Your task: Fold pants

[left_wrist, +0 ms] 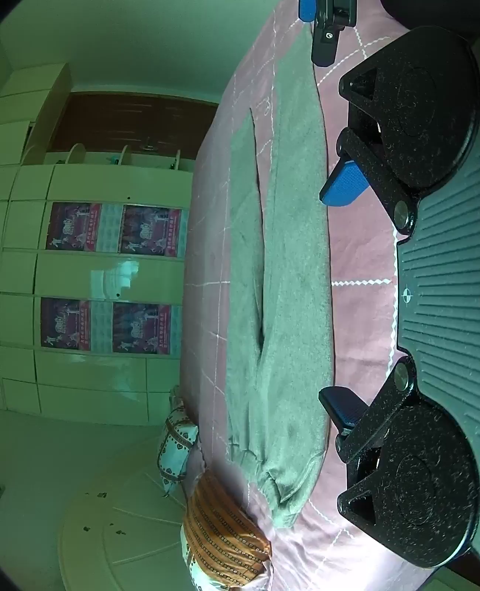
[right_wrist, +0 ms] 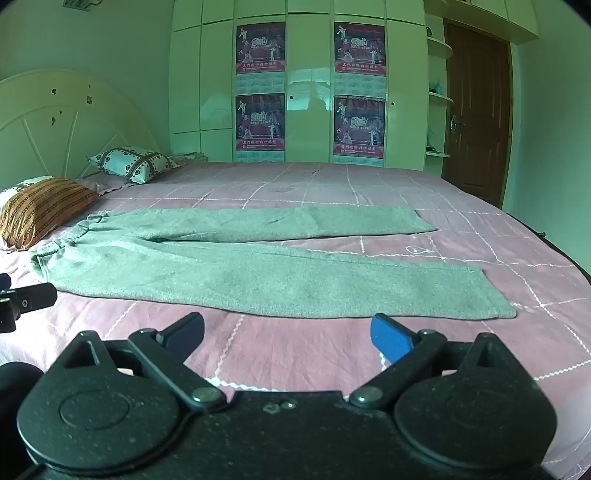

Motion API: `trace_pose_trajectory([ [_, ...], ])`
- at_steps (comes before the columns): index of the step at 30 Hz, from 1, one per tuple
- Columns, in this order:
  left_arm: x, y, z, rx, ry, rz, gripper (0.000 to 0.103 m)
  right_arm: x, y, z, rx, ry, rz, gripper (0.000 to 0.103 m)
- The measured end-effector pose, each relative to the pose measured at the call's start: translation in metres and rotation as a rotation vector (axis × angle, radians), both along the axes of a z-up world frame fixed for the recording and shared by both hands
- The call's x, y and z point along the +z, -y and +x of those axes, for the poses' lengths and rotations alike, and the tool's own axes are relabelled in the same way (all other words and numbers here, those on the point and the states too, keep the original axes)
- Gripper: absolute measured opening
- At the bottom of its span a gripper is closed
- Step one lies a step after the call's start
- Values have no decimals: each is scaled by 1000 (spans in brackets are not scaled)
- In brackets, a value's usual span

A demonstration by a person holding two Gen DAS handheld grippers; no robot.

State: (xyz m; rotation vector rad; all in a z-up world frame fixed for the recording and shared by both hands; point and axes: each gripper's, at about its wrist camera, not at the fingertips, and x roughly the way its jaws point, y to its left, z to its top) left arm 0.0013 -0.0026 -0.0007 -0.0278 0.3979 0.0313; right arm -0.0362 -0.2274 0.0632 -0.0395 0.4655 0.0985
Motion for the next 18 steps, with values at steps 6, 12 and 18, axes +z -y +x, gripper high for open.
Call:
trace_pose_trajectory([
  [6,3,1,0,3,-5,-4,103,0,0,0,-1,-1,-1,91],
  [12,-1,-2,1,3,-2,-6,103,0,0,-1,0,-1,0,91],
  [18,-2,-2,1,4,-2,-1,103,0,0,0,-1,-3,2,91],
])
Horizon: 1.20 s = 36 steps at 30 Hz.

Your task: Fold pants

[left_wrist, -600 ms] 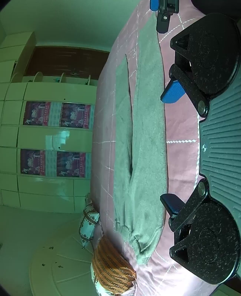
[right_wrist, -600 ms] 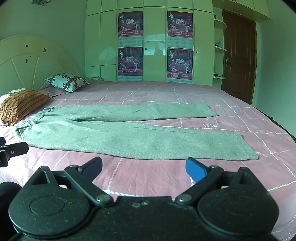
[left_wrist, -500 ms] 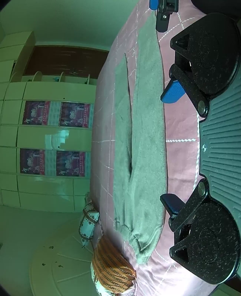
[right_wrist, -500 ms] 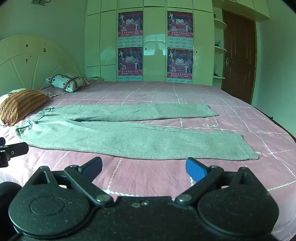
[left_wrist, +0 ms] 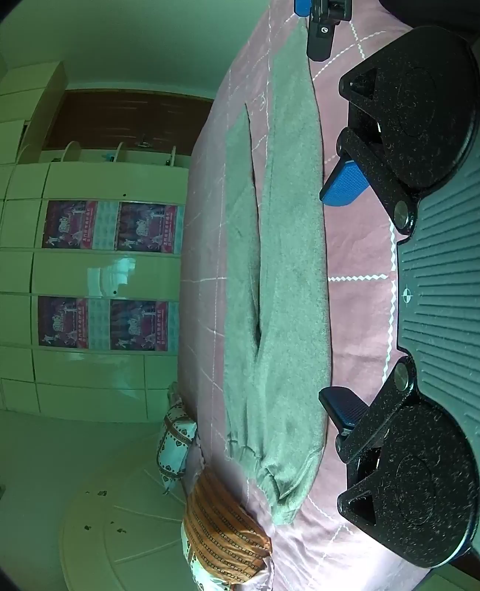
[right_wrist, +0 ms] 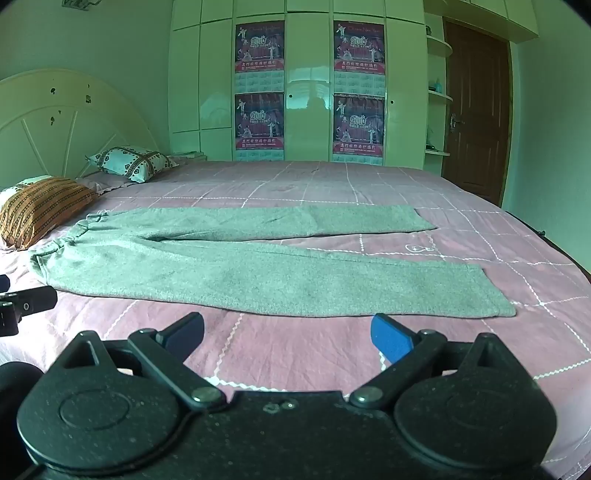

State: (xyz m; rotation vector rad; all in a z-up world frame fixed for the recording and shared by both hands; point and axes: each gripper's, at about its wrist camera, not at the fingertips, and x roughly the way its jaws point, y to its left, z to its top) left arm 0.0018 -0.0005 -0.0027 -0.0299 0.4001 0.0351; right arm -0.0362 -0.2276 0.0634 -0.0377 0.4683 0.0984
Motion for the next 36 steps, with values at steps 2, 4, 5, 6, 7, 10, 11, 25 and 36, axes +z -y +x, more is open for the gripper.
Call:
trace_pose_trajectory([
  [2,0,0,0,1,-1,1,103,0,0,0,-1,0,-1,91],
  [4,-1,-1,1,2,-1,1,103,0,0,0,1,0,0,91],
  [5,-1,-1,1,1,0,2,103,0,0,0,0,0,-1,91],
  [6,-1,-2,1,0,-1,1,103,0,0,0,-1,0,-1,91],
  [7,0,0,-1,1,0,3,103,0,0,0,-1,0,0,91],
  [10,0,1,-1,1,-3,6,103,0,0,0,-1,-1,-1,91],
  [11,0,1,-1,2,-2,7,103,0,0,0,-2,-1,-1,91],
  [25,0,2,0,5,-2,11,103,1,-1,1,-3,-2,-1,92],
  [36,0,1,0,5,-2,11,103,0,1,1,-3,-3,-1,92],
])
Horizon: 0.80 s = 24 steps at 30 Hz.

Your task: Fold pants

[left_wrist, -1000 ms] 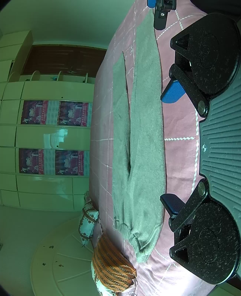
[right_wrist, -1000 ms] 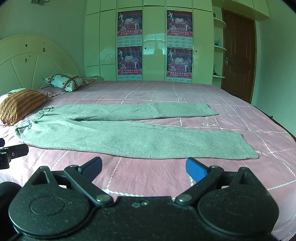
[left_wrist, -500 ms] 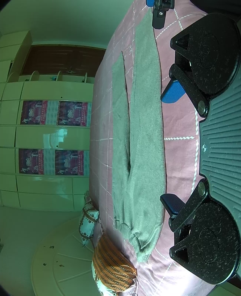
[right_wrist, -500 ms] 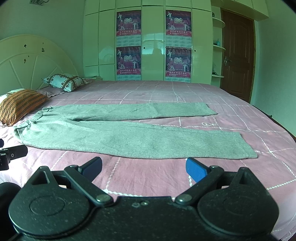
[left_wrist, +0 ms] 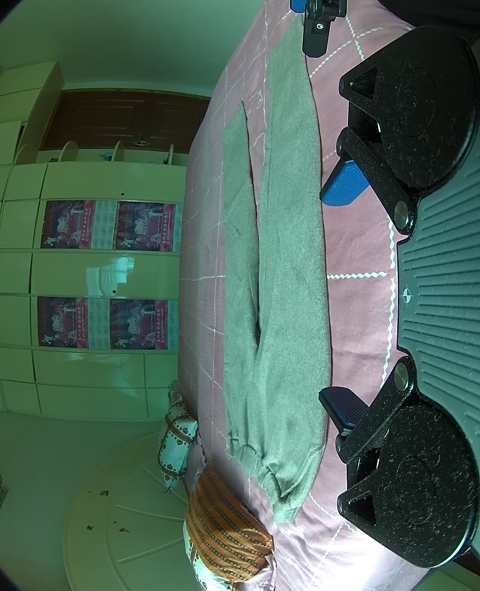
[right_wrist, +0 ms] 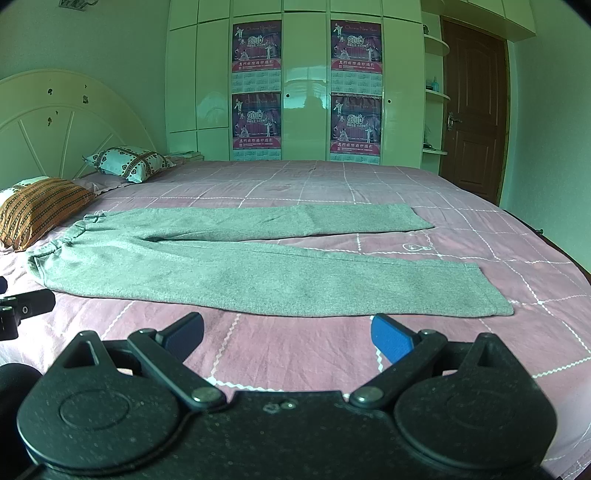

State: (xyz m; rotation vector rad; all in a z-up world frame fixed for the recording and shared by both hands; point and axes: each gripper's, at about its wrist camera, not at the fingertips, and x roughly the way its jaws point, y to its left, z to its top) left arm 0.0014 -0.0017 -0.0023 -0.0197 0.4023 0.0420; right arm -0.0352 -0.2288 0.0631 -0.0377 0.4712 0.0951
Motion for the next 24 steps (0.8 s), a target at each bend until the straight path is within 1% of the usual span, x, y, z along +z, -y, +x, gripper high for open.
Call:
trace_pose_trajectory([
  [24,0,-2,-1,2,-3,6,103,0,0,0,0,-2,1,92],
])
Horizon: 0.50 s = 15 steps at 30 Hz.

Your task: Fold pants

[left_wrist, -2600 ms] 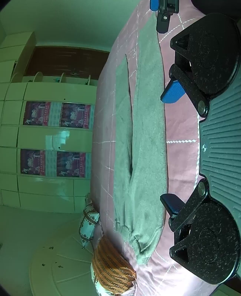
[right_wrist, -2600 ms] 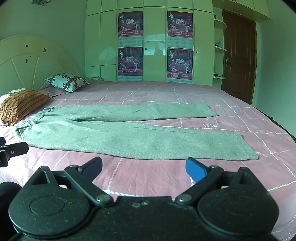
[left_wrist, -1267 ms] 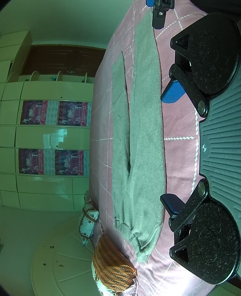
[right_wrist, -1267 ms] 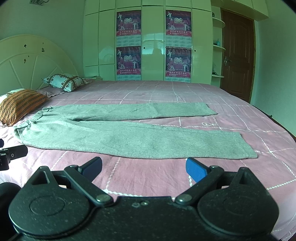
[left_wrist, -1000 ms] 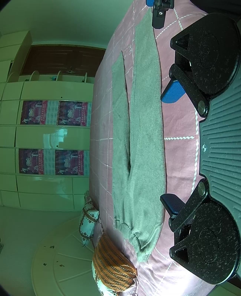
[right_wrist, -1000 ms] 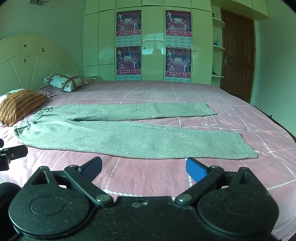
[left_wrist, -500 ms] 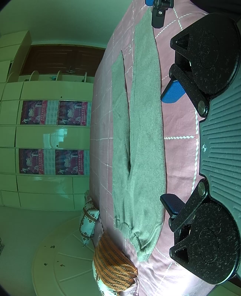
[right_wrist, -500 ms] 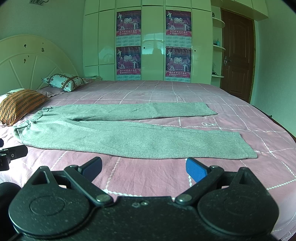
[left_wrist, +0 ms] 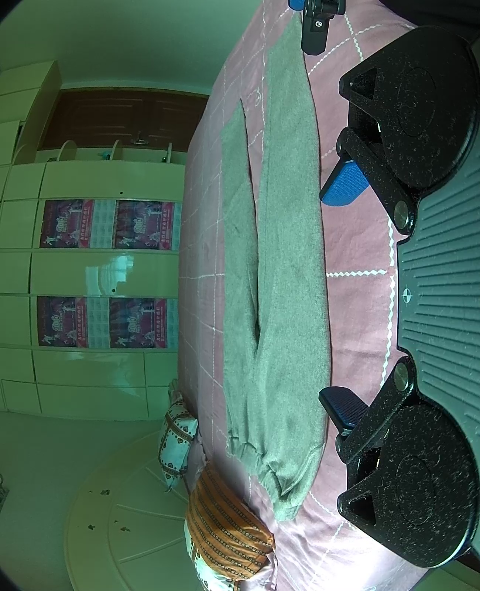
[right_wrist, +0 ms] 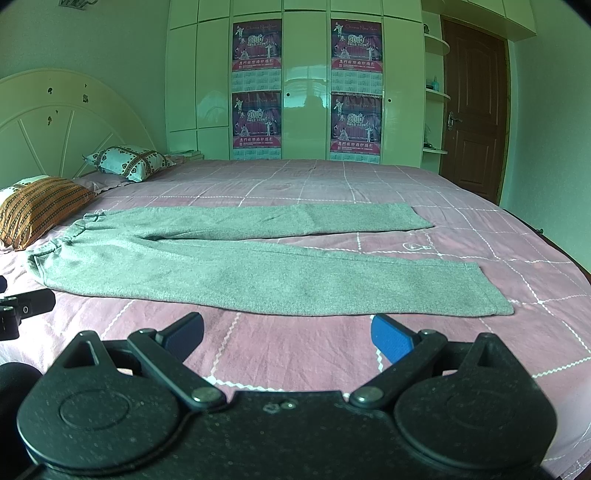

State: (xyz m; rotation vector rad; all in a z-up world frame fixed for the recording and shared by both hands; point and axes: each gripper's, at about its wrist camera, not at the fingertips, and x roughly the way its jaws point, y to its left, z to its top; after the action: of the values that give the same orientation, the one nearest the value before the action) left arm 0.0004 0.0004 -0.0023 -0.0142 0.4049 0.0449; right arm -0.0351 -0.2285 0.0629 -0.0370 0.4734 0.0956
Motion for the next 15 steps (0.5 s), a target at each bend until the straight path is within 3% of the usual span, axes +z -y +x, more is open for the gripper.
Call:
trace_pose_trajectory([
  [15,-2,1,1,-3,-7,8,103,-1,0,0,1,-1,0,92],
])
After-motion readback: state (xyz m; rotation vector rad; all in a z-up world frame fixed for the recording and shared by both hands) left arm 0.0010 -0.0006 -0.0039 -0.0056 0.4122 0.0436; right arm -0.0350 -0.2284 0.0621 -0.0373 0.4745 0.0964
